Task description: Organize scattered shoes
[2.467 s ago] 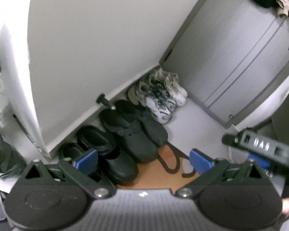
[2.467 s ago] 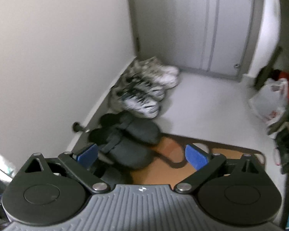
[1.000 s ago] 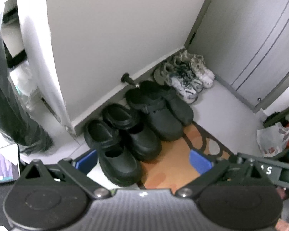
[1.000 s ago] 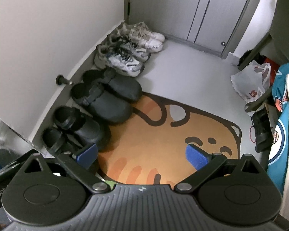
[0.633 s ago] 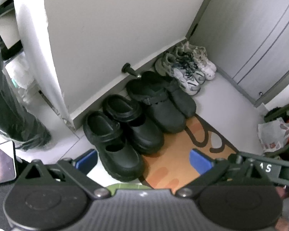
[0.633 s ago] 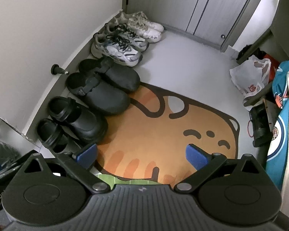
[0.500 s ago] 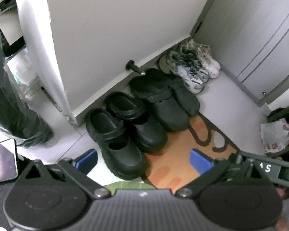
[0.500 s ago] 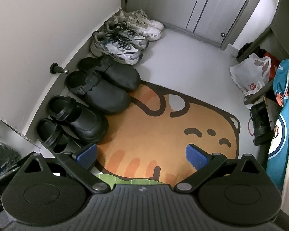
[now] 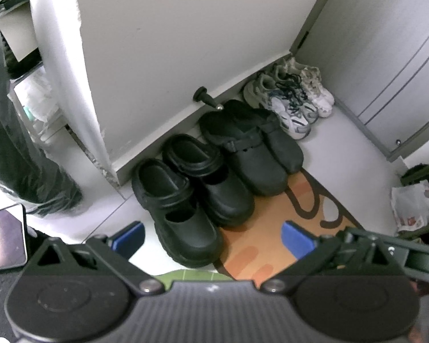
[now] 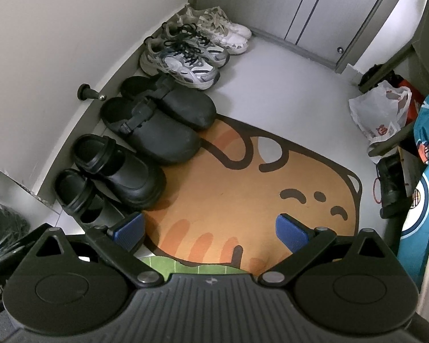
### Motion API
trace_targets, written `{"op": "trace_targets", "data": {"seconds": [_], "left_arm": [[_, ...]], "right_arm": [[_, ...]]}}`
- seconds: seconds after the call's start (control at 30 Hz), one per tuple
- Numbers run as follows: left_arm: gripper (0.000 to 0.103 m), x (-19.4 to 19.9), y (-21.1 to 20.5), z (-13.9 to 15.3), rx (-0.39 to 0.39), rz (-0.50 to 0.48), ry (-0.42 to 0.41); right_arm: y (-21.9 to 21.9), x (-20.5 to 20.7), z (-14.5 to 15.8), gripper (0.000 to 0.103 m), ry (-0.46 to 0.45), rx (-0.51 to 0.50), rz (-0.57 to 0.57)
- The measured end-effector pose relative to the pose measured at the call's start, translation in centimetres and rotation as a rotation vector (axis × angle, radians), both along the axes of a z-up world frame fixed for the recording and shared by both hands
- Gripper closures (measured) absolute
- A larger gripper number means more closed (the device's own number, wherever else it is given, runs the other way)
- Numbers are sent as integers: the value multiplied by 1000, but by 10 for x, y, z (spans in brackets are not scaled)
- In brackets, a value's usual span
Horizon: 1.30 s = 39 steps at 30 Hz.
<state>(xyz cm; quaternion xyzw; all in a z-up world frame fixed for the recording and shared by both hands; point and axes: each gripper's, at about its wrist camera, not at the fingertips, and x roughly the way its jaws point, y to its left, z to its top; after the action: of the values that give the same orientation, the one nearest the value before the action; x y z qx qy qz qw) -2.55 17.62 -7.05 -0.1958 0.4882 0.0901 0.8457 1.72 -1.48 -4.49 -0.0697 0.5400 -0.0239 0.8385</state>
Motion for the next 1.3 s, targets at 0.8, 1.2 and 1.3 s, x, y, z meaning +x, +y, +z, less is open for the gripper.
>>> {"op": "trace_targets", "data": {"seconds": [0.8,1.2,1.3], "left_arm": [[0,10,-7,-6,23,-7,15],[0,12,-9,-8,21,-7,17],[0,12,-10,-6,24,-5,10]], "right_arm": [[-6,6,-3,3,5,-7,-11],[-7,7,-3,3,0,-9,-21],[-7,7,-2,3,-6,-10,-23]]}}
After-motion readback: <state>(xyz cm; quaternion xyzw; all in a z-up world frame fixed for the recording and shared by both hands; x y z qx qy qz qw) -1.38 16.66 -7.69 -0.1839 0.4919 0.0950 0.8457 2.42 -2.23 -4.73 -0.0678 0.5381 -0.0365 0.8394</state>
